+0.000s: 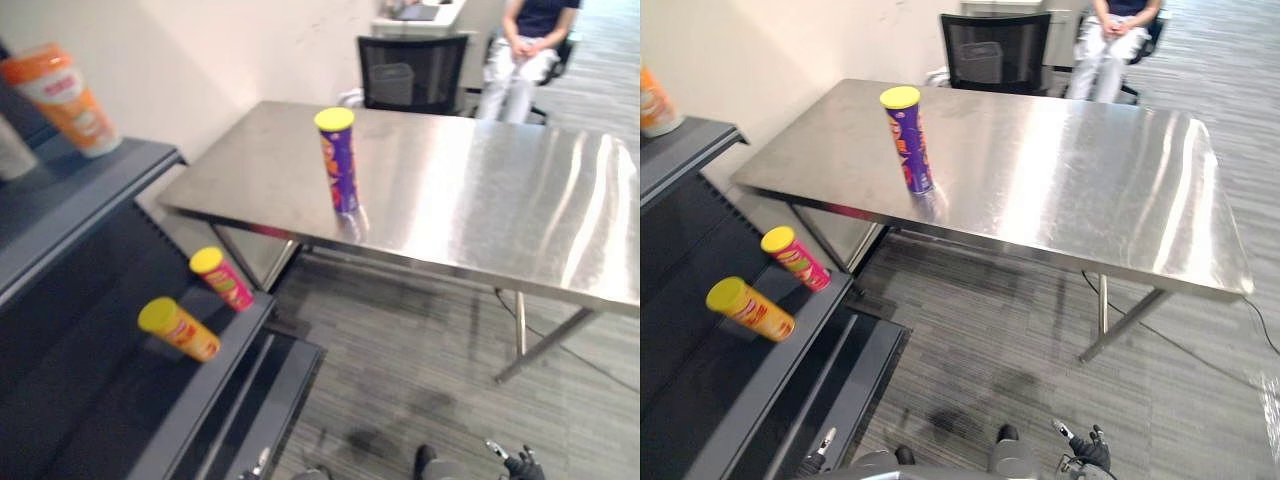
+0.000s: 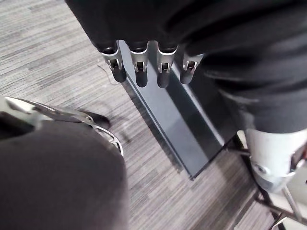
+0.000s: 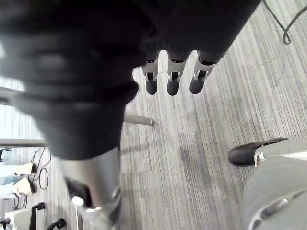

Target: Put the gum and the chips on the shelf.

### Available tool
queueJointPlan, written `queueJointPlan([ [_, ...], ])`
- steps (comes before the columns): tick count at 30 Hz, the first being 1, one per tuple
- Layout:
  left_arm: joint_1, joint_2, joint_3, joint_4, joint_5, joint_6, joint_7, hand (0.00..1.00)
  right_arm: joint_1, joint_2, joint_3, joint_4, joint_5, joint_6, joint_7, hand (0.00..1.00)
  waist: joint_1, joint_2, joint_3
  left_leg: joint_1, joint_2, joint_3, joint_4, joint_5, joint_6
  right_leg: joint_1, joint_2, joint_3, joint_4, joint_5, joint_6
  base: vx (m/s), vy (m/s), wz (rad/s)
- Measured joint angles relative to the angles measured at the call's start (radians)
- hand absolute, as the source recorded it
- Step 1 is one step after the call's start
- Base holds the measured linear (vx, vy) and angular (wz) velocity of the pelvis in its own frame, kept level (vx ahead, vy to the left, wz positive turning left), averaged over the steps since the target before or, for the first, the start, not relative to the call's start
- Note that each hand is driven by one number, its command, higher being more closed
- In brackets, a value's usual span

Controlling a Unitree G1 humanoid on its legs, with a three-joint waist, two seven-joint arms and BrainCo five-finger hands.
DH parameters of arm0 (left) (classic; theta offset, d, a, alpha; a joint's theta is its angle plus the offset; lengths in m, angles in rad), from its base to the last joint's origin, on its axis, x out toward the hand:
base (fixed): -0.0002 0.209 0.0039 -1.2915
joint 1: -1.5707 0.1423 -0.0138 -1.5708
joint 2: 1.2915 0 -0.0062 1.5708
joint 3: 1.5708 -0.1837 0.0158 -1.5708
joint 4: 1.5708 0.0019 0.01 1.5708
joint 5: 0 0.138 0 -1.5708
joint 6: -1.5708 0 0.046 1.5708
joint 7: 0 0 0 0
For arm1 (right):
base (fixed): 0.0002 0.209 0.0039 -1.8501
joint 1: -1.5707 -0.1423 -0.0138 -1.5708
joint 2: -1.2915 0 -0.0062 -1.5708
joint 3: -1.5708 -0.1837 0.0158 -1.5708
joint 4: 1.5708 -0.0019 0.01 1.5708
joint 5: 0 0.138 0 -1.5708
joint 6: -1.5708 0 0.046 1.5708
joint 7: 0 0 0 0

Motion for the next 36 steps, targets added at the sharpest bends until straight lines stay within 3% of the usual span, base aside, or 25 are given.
queueJointPlan([
  [1,0.0,0.011,0.0,0.0,-0.001,-0.005,0.006,0.0,0.019,0.013,0.001,0.0,0.0,0.001,0.007,0.0,-0.011,-0.025,0.001,0.016,-0.018,0.008,-0.002,-0.016,-0.007,0.011,-0.014,0.006,0.017,-0.01,-0.001,0.22,0.154,-0.42],
  [4,0.0,0.019,0.0,0.002,-0.002,-0.014,0.02,0.0,0.038,0.02,0.003,0.003,0.0,0.0,0.007,0.0,-0.009,-0.037,-0.002,0.028,-0.051,-0.018,0.054,0.011,0.007,0.016,-0.02,0.055,0.005,-0.01,0.009,0.2,0.099,-0.46],
  [9,-0.01,0.009,-0.015,0.021,0.004,-0.018,0.018,0.0,0.033,0.022,0.002,0.029,0.0,-0.025,0.002,0.0,-0.013,-0.011,-0.019,0.044,-0.068,-0.066,0.089,0.014,0.008,0.041,-0.028,0.088,-0.028,-0.005,0.017,0.15,0.025,-0.33],
  [17,-0.021,0.019,-0.05,0.042,0.057,-0.043,0.018,0.0,0.024,0.026,-0.007,0.064,0.036,-0.064,-0.031,0.0,-0.012,-0.025,-0.02,0.083,-0.067,-0.108,0.041,0.019,0.011,0.081,-0.017,0.071,-0.072,0.019,0.021,0.03,-0.001,0.01],
  [21,-0.019,0.041,-0.053,0.043,0.057,-0.042,0.019,0.0,0.02,0.043,-0.012,0.064,0.067,-0.079,-0.049,0.0,-0.011,-0.054,-0.021,0.077,-0.071,-0.12,0.027,0.0,0.028,0.094,-0.013,0.071,-0.154,0.079,0.028,-0.11,0.039,-0.08],
  [24,-0.02,0.046,-0.058,0.042,0.062,-0.041,0.017,0.0,0.02,0.045,-0.036,0.063,0.068,-0.081,-0.077,0.0,-0.011,-0.054,-0.023,0.065,-0.057,-0.12,0.022,-0.052,0.043,0.093,0.002,0.066,-0.195,0.107,0.029,-0.16,0.053,-0.04],
  [26,-0.006,0.061,-0.057,0.04,0.095,-0.038,0.018,0.0,0.024,0.064,-0.048,0.061,0.069,-0.082,-0.106,0.0,-0.005,-0.08,-0.031,0.048,-0.059,-0.105,0.028,-0.055,0.042,0.092,-0.011,0.049,-0.227,0.116,0.024,-0.18,0.031,-0.22],
  [28,0.01,0.068,-0.056,0.04,0.099,-0.032,0.018,0.0,0.029,0.07,-0.058,0.055,0.071,-0.082,-0.123,0.0,-0.004,-0.087,-0.034,0.048,-0.058,-0.09,0.026,-0.059,0.035,0.085,-0.016,0.036,-0.23,0.116,0.024,-0.11,0.021,-0.25],
  [32,0.031,0.072,-0.047,0.015,0.138,-0.028,0.018,0.0,0.042,0.072,-0.184,-0.062,0.119,-0.091,-0.199,0.0,-0.005,-0.103,-0.053,0.047,-0.062,-0.089,0.008,-0.061,0.036,0.073,-0.02,0.021,-0.23,0.117,0.022,-0.01,0.009,-0.12],
  [35,0.056,0.07,-0.046,-0.026,0.141,-0.015,0.019,0.0,0.038,0.047,-0.27,-0.245,0.119,-0.098,-0.266,0.0,-0.003,-0.102,-0.061,0.047,-0.061,-0.09,-0.007,-0.056,0.029,0.061,-0.018,0.016,-0.225,0.131,0.02,0.07,0.001,-0.01],
  [36,0.061,0.07,-0.046,-0.036,0.141,-0.014,0.019,0.0,0.034,0.037,-0.285,-0.283,0.119,-0.099,-0.277,0.0,-0.001,-0.089,-0.07,0.047,-0.061,-0.09,-0.008,-0.057,0.028,0.06,-0.018,0.016,-0.224,0.141,0.02,0.11,0.006,-0.03],
])
